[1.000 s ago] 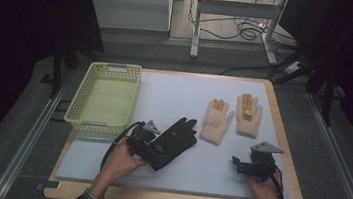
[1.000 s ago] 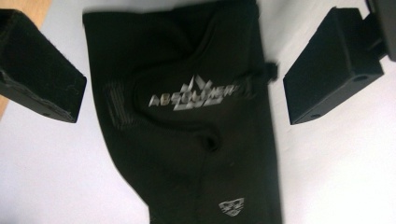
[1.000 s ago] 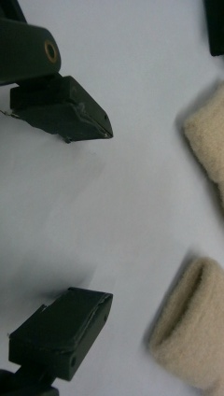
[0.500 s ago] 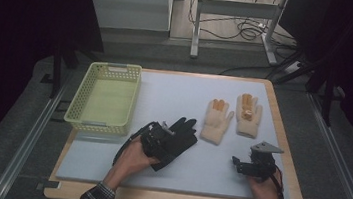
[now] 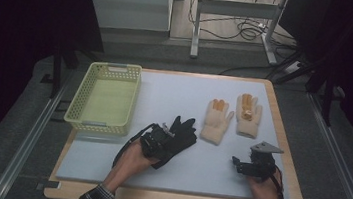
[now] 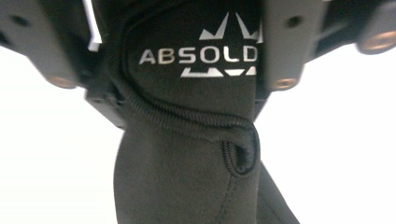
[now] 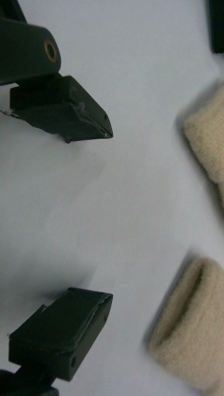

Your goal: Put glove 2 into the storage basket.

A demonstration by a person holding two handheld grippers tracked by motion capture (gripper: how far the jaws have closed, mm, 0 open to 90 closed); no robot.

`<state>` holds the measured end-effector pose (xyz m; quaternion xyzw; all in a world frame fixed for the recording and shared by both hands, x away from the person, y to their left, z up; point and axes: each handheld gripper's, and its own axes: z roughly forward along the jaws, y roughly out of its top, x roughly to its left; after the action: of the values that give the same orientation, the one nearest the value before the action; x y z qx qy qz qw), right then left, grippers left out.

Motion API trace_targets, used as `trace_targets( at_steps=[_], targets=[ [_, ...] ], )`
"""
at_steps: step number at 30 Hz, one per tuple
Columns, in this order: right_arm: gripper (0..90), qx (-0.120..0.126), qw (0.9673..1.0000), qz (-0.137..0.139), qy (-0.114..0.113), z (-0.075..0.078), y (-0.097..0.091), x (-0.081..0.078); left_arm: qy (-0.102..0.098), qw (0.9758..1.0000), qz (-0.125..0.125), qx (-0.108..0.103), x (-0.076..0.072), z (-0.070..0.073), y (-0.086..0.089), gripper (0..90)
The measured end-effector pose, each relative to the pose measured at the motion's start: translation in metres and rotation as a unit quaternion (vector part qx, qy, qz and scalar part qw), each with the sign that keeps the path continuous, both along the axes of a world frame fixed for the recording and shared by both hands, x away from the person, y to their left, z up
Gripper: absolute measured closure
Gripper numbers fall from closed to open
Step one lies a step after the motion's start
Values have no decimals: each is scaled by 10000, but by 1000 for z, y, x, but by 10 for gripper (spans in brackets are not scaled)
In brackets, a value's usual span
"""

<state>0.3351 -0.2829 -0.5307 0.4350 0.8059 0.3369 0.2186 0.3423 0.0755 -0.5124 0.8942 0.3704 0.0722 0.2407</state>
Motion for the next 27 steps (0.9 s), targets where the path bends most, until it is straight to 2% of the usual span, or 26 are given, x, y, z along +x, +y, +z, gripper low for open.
trace_targets(
  at_steps=[1, 3, 10, 13, 18, 24, 27],
  targets=[
    [173, -1, 10000, 1, -1, 0, 0, 0, 3, 10000, 30, -22, 0, 1, 1, 587],
    [173, -2, 10000, 1, -2, 0, 0, 0, 5, 10000, 72, -68, 2, 1, 4, 641],
    [173, 1, 10000, 0, 2, 0, 0, 0, -209, 9997, 90, -5, 2, 14, 3, 686],
    [173, -3, 10000, 3, -2, 0, 0, 0, -257, 9996, 102, -85, 5, 26, 5, 686],
    [173, -1, 10000, 2, 0, 0, 0, 0, -392, 9987, 275, -163, 13, 50, 13, 684],
    [173, 0, 10000, 5, -2, 0, 0, 0, -524, 9961, 666, -249, 27, 79, 34, 683],
    [173, 0, 10000, 9, -3, 0, 0, 0, -629, 9943, 837, -212, 33, 92, 49, 683]
  ],
)
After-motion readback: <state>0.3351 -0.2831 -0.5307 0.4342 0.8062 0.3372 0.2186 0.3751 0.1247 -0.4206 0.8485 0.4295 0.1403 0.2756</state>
